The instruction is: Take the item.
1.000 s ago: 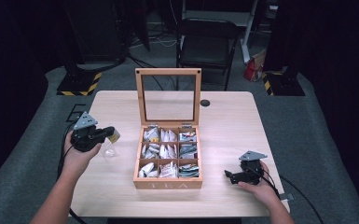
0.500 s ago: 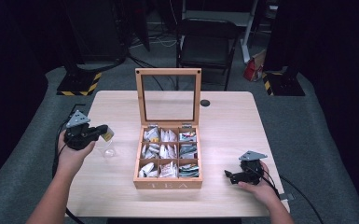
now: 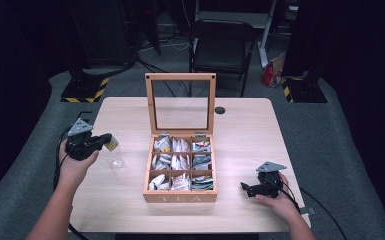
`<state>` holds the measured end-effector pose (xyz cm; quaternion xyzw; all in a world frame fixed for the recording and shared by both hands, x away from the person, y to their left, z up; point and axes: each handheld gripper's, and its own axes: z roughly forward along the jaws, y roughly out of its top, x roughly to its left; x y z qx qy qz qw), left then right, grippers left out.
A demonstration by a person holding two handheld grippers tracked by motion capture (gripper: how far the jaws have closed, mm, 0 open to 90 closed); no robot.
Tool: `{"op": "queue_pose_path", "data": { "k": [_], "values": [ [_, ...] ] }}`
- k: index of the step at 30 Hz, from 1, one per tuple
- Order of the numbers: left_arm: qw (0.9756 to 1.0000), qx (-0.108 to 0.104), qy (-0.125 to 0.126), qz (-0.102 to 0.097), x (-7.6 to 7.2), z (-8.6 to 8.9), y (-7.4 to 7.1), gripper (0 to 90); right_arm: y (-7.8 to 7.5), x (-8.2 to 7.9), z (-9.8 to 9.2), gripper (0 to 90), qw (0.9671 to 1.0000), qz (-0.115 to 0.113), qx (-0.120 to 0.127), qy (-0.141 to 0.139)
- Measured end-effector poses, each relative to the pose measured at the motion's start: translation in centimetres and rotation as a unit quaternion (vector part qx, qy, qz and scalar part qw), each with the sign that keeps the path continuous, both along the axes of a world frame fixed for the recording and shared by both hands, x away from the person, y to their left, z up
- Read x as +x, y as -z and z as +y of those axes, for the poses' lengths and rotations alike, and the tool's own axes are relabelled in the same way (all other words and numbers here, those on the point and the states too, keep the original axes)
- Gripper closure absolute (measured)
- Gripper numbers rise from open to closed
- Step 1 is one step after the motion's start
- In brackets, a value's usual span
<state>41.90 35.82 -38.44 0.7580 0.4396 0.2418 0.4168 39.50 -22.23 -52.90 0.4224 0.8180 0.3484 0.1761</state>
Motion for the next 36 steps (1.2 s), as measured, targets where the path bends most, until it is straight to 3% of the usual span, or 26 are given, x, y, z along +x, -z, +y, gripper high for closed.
{"op": "queue_pose_path", "data": {
  "k": [10,11,36],
  "values": [
    [1.0,0.001,-0.009,0.004,0.1,0.5,0.7,88.3,0.0,0.0,0.0,2.9,1.0,0.0,0.0,0.0],
    [0.9999,0.002,-0.009,0.011,0.1,0.6,0.8,88.3,0.0,0.0,0.0,3.0,1.0,0.0,0.0,0.0],
    [0.9988,-0.001,-0.028,0.04,1.0,1.3,3.7,88.1,0.0,0.0,0.0,2.9,1.0,0.0,0.0,0.0]
  ]
}}
